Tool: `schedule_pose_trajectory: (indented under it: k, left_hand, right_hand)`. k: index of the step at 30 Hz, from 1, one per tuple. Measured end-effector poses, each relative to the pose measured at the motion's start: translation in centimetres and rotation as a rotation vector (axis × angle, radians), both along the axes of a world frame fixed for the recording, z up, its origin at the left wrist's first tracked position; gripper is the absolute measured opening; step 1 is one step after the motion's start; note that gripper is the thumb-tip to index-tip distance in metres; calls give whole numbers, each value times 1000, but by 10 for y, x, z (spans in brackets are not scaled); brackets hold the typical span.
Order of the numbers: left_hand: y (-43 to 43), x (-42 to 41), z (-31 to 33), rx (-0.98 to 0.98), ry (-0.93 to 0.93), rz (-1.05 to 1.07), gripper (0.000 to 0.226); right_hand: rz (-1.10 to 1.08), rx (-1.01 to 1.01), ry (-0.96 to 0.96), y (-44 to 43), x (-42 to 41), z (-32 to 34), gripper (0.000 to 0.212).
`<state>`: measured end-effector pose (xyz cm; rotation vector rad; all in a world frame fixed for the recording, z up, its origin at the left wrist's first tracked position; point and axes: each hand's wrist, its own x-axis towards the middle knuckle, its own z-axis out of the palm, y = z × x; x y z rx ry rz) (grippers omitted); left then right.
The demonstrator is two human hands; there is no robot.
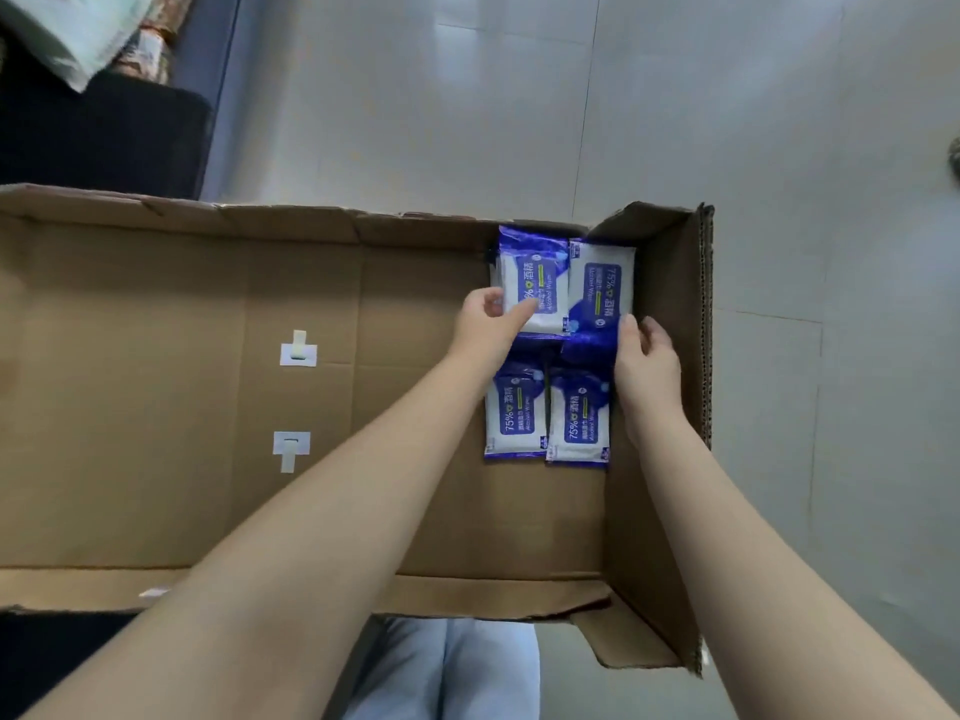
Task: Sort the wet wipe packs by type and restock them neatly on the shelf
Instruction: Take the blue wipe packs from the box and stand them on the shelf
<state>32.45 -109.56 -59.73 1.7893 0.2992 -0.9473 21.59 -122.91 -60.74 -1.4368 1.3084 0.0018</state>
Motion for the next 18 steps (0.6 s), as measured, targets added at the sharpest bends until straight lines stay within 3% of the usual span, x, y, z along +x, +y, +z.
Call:
schedule_pose_trajectory:
  k: [3,5,9,18]
  left_hand:
    - [-5,6,-17,53,-36,51,35]
    - [-1,9,-22,56,-12,73,26]
    - [11,8,-24,20,2,8,22]
    - [46,-5,-19,-23,39,58,30]
  right_hand:
    - [-1,-38,10,8,1,-8,67]
    - [-35,-5,22,11,3,-11,61]
    - [-174,54,-14,18,11,-14,14]
    - [-342,214,-116,35,13,-6,9]
